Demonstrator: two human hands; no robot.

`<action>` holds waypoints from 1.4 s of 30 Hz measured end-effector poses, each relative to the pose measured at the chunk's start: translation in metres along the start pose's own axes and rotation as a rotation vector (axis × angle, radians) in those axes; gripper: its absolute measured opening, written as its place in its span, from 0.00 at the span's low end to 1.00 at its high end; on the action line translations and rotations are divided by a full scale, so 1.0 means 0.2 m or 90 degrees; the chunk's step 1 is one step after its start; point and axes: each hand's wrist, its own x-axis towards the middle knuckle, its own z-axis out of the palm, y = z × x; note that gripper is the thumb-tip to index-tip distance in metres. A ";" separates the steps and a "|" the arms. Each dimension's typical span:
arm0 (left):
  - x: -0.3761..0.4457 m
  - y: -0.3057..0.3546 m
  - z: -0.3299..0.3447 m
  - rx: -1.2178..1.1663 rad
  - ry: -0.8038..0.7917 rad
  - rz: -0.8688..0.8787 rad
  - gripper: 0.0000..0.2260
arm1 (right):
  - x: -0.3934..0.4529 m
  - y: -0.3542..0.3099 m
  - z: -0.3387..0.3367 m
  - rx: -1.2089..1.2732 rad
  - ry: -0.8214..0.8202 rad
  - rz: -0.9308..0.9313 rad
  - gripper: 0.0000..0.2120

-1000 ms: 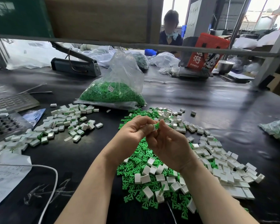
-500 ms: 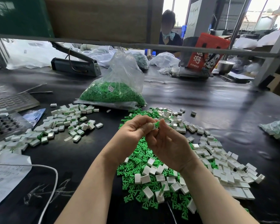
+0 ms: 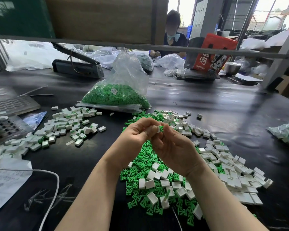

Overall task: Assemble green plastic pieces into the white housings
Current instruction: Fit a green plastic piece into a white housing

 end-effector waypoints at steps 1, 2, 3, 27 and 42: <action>0.00 0.00 0.00 0.006 -0.001 0.000 0.06 | 0.00 0.00 0.00 -0.002 -0.001 0.000 0.19; 0.00 0.00 0.00 0.012 0.000 0.000 0.06 | 0.00 0.00 0.00 -0.003 0.000 0.002 0.19; 0.00 0.00 0.00 0.018 0.003 0.000 0.06 | 0.00 0.00 0.00 -0.005 0.003 0.005 0.20; 0.00 0.00 0.00 0.054 0.011 -0.020 0.06 | 0.00 0.00 0.03 -0.063 0.063 -0.002 0.16; 0.00 0.00 0.00 0.064 -0.009 -0.025 0.06 | 0.00 0.00 0.00 -0.039 0.036 0.004 0.17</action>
